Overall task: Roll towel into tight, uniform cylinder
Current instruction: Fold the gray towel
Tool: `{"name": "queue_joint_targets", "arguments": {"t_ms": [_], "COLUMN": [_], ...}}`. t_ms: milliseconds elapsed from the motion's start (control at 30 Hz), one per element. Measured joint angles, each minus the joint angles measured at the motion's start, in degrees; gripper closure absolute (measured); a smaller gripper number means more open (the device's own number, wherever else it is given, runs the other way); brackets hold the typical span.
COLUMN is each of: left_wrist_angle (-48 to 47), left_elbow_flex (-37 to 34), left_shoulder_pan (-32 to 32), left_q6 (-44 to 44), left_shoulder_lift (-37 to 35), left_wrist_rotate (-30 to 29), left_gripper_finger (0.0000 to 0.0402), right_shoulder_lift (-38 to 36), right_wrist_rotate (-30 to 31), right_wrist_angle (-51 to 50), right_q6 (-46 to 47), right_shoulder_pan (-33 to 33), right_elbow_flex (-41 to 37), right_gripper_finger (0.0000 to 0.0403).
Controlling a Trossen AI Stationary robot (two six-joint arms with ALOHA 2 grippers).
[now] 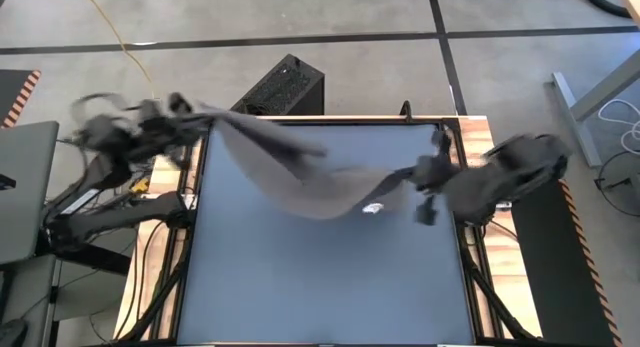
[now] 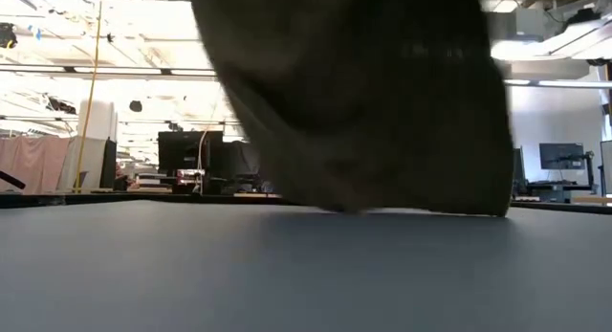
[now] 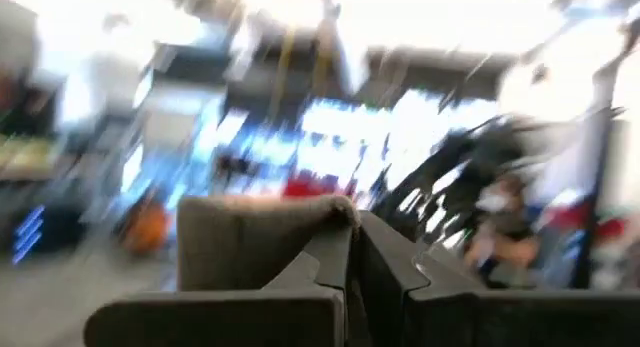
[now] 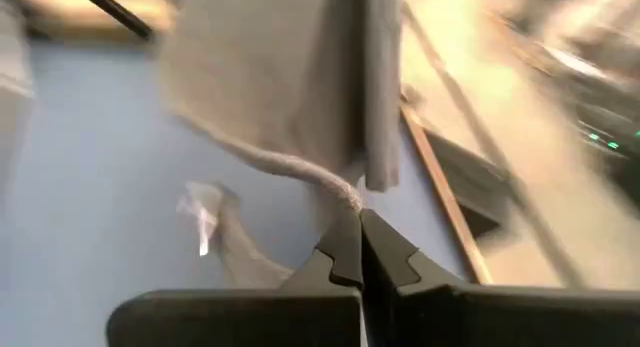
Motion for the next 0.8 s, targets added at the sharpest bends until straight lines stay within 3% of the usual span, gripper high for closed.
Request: {"name": "queue_joint_targets", "arguments": {"t_ms": [200,300,533,700,800], "left_wrist_angle": [15.08,19.34,18.6,6.83,3.99], "left_elbow_flex": [0.02,0.0,-0.04,-1.4,-4.6], "left_shoulder_pan": [-2.14,-2.43,-2.45,-2.45,-2.45], "left_q6": [-3.69,-5.12,0.53,9.46,14.16], "left_shoulder_lift": [-4.49,-4.51,-3.63,-2.3,-0.64], "left_wrist_rotate": [7.55,8.68,6.46,-7.23,-15.77], "left_gripper_finger": [0.0401,0.0401,0.0401,0.0401,0.0402], "right_shoulder_lift": [-5.38,-6.54,-5.55,-4.54,-4.62], "right_wrist_rotate": [-22.12,-27.33,-25.31,-17.8,-17.07], "right_wrist_angle": [13.04,15.59,9.12,2.95,3.18], "right_q6": [-14.43,-17.69,-15.75,-13.47,-12.22], "right_shoulder_pan": [0.47,0.47,-1.83,-10.05,-17.82], "right_elbow_flex": [5.64,6.1,4.68,-3.16,-11.15], "right_gripper_finger": [0.039,0.039,0.039,0.039,0.039]}}
